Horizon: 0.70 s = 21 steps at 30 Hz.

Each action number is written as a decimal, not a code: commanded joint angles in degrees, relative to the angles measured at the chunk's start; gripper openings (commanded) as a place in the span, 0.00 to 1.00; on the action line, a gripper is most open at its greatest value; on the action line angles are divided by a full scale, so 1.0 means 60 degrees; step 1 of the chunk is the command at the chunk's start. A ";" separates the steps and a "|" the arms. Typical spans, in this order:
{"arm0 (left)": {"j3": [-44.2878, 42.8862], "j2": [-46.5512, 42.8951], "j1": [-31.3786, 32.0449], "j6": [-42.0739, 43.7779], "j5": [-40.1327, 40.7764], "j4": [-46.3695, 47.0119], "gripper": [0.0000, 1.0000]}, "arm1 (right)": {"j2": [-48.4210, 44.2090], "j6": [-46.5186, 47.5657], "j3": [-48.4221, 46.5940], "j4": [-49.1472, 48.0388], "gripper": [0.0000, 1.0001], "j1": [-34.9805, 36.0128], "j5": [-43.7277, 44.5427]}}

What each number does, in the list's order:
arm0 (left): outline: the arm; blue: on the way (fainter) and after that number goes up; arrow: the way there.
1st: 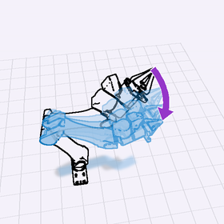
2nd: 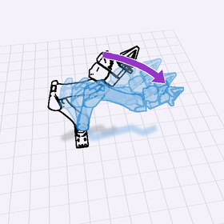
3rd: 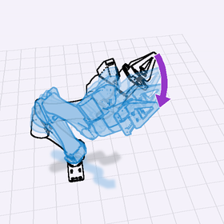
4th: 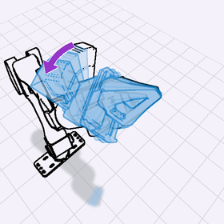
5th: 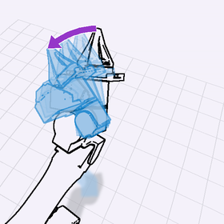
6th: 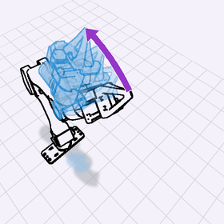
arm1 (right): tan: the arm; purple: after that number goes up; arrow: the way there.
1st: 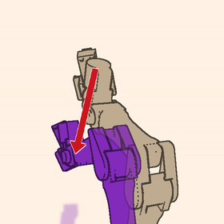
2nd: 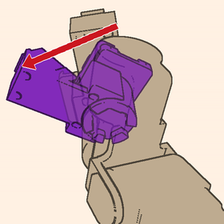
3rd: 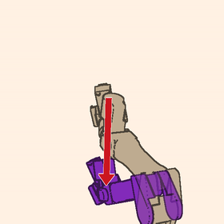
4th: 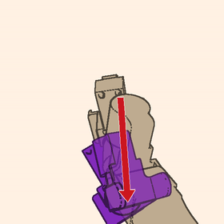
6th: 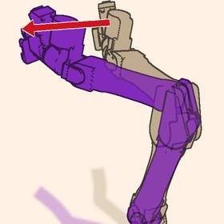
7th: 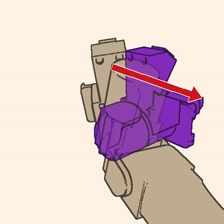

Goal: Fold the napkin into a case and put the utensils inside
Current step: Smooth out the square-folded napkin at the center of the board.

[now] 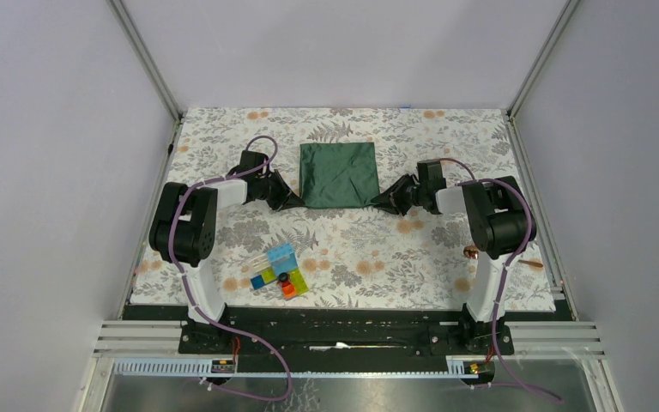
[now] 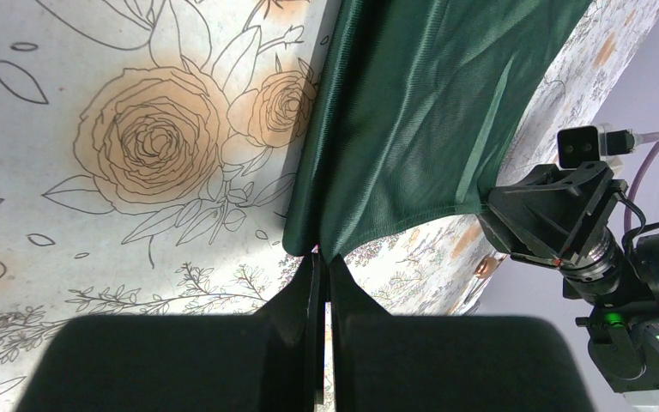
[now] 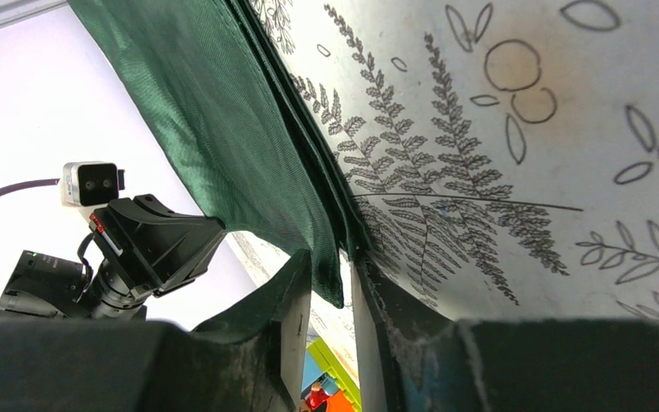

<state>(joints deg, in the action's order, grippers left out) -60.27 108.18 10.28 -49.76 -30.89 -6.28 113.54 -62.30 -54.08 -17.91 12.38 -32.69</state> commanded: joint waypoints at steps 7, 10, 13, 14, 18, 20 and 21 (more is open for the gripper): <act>0.0077 0.0068 -0.0051 0.0075 -0.0096 0.0360 0.00 | -0.0574 -0.0118 0.0159 -0.0048 0.31 0.0088 -0.0083; 0.0084 0.0097 -0.0050 0.0061 -0.0123 0.0387 0.00 | -0.0512 -0.0164 0.0149 -0.0088 0.28 0.0089 -0.0107; 0.0084 0.0090 -0.0060 0.0060 -0.0113 0.0388 0.00 | -0.0496 -0.0262 0.0170 -0.0243 0.19 0.0089 -0.0165; 0.0088 0.0090 -0.0059 0.0060 -0.0114 0.0388 0.00 | -0.0504 -0.0239 0.0141 -0.0218 0.17 0.0082 -0.0143; 0.0084 0.0036 -0.0059 0.0047 -0.0178 0.0382 0.00 | -0.0502 -0.0213 0.0072 -0.0148 0.06 0.0082 -0.0147; 0.0085 -0.0080 -0.0059 0.0018 -0.0209 0.0354 0.00 | -0.0556 -0.0140 0.0007 -0.0002 0.00 0.0089 -0.0099; 0.0077 -0.0114 -0.0059 -0.0003 -0.0250 0.0311 0.00 | -0.0608 -0.0076 -0.0038 0.0098 0.00 0.0090 -0.0090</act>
<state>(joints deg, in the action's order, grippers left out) -60.25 108.44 10.28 -49.78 -31.11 -6.17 113.01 -63.33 -53.39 -18.06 12.38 -32.67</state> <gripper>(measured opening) 0.017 0.081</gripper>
